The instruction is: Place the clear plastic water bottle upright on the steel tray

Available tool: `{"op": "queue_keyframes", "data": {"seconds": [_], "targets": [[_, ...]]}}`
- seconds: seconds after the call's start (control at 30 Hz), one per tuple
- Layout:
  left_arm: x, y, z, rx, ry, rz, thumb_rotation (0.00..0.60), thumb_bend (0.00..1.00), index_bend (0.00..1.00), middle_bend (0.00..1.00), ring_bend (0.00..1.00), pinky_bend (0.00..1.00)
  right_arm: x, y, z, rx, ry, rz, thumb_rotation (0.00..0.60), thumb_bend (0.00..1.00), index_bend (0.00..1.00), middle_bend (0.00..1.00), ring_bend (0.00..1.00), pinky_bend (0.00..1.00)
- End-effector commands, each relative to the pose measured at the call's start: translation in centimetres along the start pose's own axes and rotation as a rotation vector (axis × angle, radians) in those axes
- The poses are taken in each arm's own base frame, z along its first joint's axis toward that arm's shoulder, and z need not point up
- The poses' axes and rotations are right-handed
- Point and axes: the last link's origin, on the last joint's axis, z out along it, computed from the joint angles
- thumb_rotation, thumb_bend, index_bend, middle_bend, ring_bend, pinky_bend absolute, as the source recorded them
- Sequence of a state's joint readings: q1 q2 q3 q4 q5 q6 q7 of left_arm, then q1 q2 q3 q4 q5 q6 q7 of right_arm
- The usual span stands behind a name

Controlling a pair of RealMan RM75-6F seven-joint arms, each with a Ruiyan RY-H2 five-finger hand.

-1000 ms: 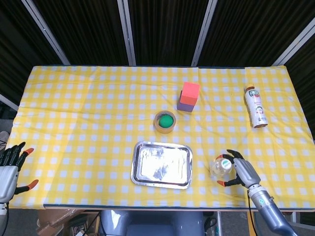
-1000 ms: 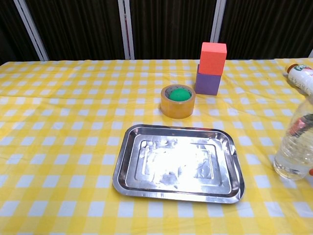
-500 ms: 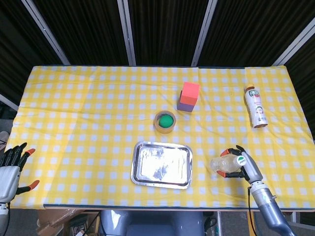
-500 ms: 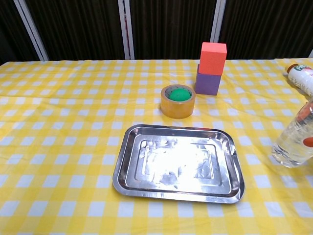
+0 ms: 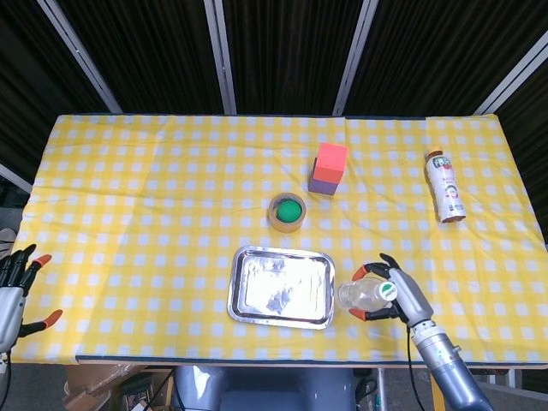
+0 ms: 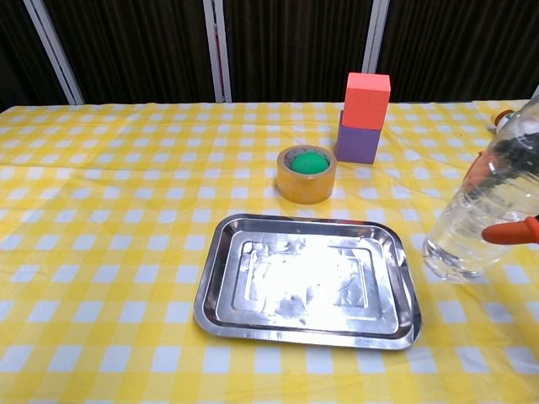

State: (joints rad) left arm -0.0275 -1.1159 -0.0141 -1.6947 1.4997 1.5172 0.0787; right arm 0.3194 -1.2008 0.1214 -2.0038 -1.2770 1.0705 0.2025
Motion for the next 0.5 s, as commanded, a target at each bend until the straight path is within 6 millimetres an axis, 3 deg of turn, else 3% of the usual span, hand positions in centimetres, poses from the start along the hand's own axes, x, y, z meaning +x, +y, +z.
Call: {"op": "queue_keyframes", "data": {"seconds": [0.03, 0.3, 0.5], "targets": [[-0.1, 0.0, 0.0, 0.0, -0.001, -0.002, 0.6, 0.15, 0.15, 0.0, 0.0, 0.0, -2.6, -2.7, 0.7, 0.012, -0.074, -0.007, 0.6, 0.36, 0.74, 0.6, 0.28, 0.0], [-0.4, 0.0, 0.2, 0.003, -0.015, 0.005, 0.6, 0.15, 0.15, 0.0, 0.0, 0.0, -8.0, -4.5, 2.8, 0.019, -0.155, 0.056, 0.6, 0.36, 0.74, 0.6, 0.28, 0.0], [-0.2, -0.2, 0.3, 0.008, -0.012, -0.002, 0.6, 0.15, 0.15, 0.0, 0.0, 0.0, -9.8, -6.4, 3.9, 0.054, -0.15, 0.079, 0.6, 0.36, 0.74, 0.6, 0.28, 0.0]]}}
